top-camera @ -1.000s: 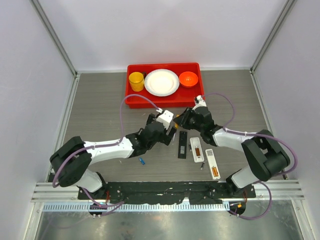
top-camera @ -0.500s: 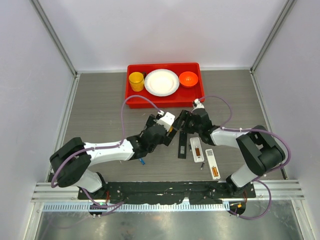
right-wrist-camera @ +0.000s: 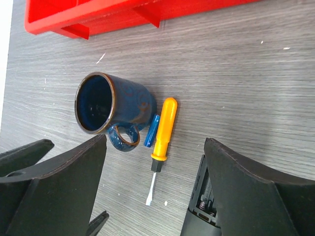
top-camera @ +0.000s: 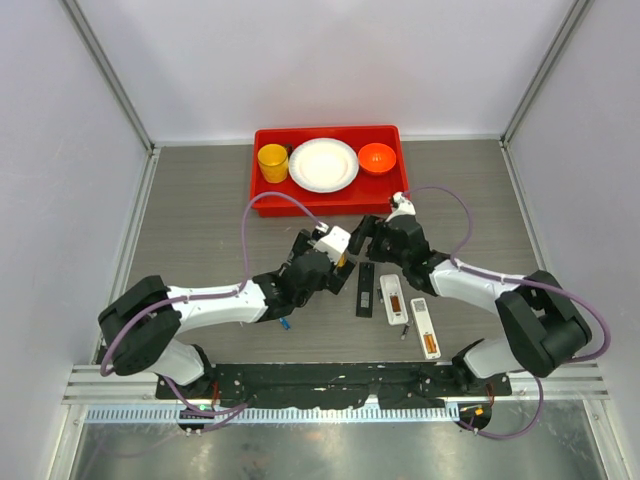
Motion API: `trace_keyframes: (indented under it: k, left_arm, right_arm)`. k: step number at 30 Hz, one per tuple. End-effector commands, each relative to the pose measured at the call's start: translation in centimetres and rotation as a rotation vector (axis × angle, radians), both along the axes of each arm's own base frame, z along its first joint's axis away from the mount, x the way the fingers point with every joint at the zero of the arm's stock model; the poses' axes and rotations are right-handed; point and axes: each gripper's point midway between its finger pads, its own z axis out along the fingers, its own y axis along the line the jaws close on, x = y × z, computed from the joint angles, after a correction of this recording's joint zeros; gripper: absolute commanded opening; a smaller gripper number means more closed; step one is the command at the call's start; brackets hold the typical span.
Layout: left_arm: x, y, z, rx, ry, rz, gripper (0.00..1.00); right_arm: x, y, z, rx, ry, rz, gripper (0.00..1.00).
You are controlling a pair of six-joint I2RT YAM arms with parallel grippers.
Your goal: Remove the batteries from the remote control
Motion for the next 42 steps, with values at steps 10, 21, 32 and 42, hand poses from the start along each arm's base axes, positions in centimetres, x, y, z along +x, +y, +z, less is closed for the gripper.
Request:
trace_keyframes:
  k: [10,21,32,42]
  left_arm:
    - [0.6,-2.0,1.8,-0.278,0.190,-0.073,1.00]
    - [-0.4,2.1,4.5,-0.369,0.291,0.095,1.00]
    - [-0.1,6.5,9.4,-0.364,0.159,0.224,1.00]
    - [-0.9,14.6,13.1,-0.377,-0.070,0.440,1.00]
  right_arm:
    - [-1.7,-4.3,5.1,-0.058,-0.169,-0.098,1.00]
    - [-4.4,-8.1,9.2,-0.062,-0.288,-0.178,0.99]
    - [-5.7,-12.2,10.7,-0.158,-0.318,-0.303,1.00]
    - [-6.4,-14.8,12.2,-0.192,-0.368,-0.394,0.99]
